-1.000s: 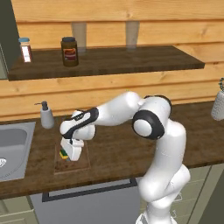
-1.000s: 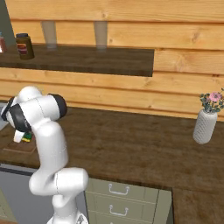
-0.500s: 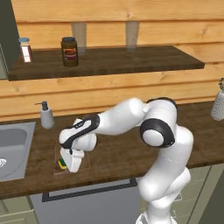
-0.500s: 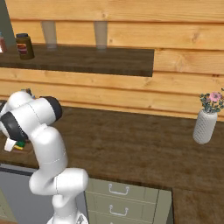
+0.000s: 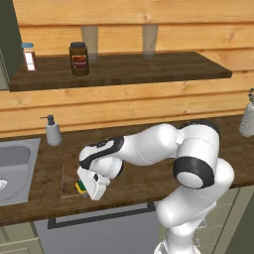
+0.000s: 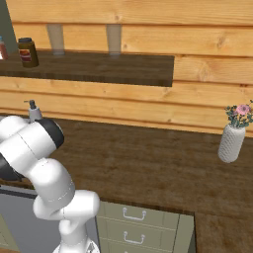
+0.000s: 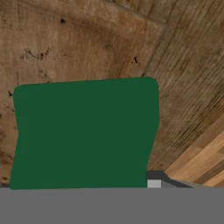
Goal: Pick up the sponge from the counter and clean the cutting board by briefly scrubbing or pressing down on the cutting board. Once finished, release the sponge.
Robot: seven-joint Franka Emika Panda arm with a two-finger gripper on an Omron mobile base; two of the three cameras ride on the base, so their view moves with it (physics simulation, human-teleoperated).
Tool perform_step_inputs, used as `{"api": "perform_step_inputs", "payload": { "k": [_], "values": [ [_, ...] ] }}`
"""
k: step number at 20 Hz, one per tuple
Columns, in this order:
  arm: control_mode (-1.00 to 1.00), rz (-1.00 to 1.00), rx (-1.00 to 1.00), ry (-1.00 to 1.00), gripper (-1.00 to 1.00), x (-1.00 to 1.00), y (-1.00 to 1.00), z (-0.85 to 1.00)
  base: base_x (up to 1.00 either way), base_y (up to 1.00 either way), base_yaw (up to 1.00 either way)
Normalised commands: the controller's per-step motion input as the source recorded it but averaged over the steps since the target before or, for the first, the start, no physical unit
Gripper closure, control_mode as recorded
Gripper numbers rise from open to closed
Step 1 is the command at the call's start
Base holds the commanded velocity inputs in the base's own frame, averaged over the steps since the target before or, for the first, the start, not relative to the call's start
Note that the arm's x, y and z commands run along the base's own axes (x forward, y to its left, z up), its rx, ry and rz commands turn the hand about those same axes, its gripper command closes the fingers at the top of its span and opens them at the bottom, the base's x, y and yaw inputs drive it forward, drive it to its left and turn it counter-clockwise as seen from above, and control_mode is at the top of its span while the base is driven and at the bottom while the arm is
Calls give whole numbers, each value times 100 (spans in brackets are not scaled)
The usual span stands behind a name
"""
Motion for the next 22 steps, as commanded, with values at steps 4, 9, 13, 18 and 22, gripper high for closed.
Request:
{"api": "perform_step_inputs", "payload": {
  "k": [4, 9, 13, 18, 22],
  "values": [
    [-100, 3, 3, 28, 100, 52, -8, 0, 0, 0, 0],
    [-100, 2, 1, 7, 100, 54, -2, -2, 0, 0, 0],
    [-100, 2, 6, -8, 100, 26, -19, -7, 0, 0, 0],
    [-100, 2, 8, -11, 100, 39, -20, -25, 0, 0, 0],
    [-100, 0, 5, 5, 100, 31, -11, 12, 0, 0, 0]
  ]
}}
